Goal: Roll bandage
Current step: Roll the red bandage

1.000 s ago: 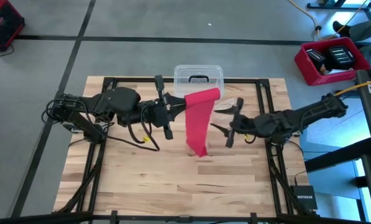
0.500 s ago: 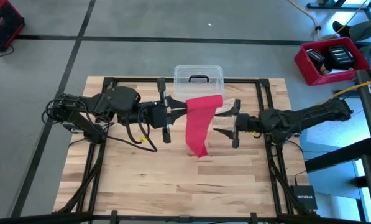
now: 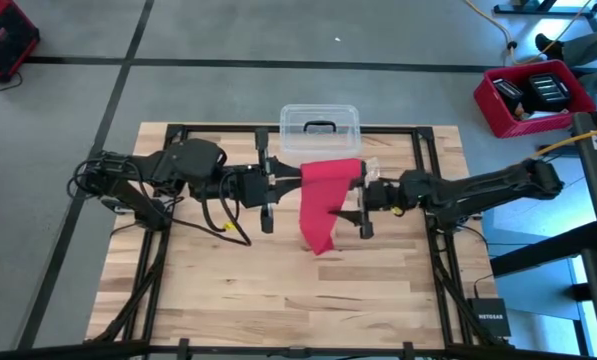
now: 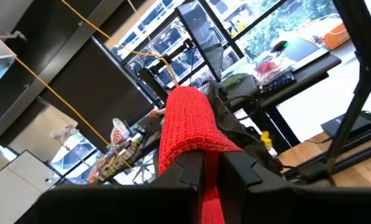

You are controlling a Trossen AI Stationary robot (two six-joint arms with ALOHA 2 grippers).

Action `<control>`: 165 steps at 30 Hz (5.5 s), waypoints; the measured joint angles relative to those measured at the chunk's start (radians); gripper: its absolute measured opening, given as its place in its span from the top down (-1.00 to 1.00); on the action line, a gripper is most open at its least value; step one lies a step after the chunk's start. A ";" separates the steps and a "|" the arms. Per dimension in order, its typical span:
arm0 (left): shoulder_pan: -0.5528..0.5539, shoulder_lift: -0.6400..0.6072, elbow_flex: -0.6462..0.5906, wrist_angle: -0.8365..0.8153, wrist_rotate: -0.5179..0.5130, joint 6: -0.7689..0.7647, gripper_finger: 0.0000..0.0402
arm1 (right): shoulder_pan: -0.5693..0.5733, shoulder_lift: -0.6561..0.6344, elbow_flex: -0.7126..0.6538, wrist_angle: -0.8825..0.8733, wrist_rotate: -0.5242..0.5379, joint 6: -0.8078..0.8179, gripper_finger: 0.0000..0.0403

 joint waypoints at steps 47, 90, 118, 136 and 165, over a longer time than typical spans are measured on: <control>0.130 0.000 -0.038 -0.142 -0.250 0.133 0.91 | 0.509 0.078 0.231 -0.235 0.200 -0.099 0.97; -0.222 0.092 -0.436 -0.203 -0.194 0.085 0.91 | 0.493 -0.042 0.734 -0.551 0.843 -0.281 0.95; -0.315 0.143 -0.137 0.056 -0.102 0.580 0.91 | -0.255 0.060 0.350 -0.719 -0.192 0.083 0.95; -0.206 0.126 0.058 0.044 -0.346 0.785 0.91 | -0.183 0.215 0.257 -0.371 -0.475 0.244 0.89; -0.219 0.126 0.053 -0.437 -0.285 0.307 0.91 | -0.190 0.063 0.632 -0.748 -0.389 0.698 -0.25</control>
